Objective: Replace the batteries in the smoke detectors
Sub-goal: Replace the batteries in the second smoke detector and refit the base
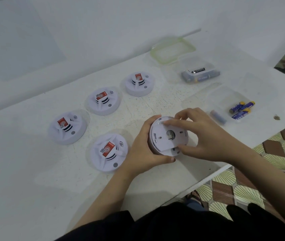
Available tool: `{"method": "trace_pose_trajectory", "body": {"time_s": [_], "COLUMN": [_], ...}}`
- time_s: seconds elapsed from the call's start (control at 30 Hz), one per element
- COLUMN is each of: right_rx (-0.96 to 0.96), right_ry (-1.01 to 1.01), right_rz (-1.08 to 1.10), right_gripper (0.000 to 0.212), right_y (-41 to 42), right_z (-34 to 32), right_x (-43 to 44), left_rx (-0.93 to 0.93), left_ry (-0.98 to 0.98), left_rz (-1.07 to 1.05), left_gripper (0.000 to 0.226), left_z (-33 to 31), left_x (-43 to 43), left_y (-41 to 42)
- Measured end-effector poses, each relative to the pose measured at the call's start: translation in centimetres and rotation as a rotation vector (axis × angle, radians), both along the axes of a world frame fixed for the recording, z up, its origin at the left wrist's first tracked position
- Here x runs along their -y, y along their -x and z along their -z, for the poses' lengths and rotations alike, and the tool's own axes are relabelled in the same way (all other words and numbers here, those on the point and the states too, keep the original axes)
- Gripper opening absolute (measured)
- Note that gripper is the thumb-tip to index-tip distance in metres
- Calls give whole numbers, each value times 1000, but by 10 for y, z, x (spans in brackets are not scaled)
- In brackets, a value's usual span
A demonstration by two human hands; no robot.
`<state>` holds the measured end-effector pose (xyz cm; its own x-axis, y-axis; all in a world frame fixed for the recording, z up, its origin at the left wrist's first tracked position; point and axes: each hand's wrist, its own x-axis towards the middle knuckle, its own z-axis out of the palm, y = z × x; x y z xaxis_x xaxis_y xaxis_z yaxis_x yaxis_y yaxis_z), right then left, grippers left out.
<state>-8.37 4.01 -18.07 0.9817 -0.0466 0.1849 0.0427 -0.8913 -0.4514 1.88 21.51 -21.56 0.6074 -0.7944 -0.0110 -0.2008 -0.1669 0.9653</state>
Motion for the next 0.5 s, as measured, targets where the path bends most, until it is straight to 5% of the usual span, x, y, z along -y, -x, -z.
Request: {"method": "trace_pose_trajectory", "body": {"time_s": [0.5], "right_rx": [38], "right_ry": [48], "right_rz": [-3], "right_gripper": [57], "right_y": [-7], "right_z": [1], "right_x": [-8], "left_rx": [-22], "left_ry": [5], "left_rz": [28], "left_gripper": [97], "left_z": [1], "left_x": [-1], "left_y": [0]}}
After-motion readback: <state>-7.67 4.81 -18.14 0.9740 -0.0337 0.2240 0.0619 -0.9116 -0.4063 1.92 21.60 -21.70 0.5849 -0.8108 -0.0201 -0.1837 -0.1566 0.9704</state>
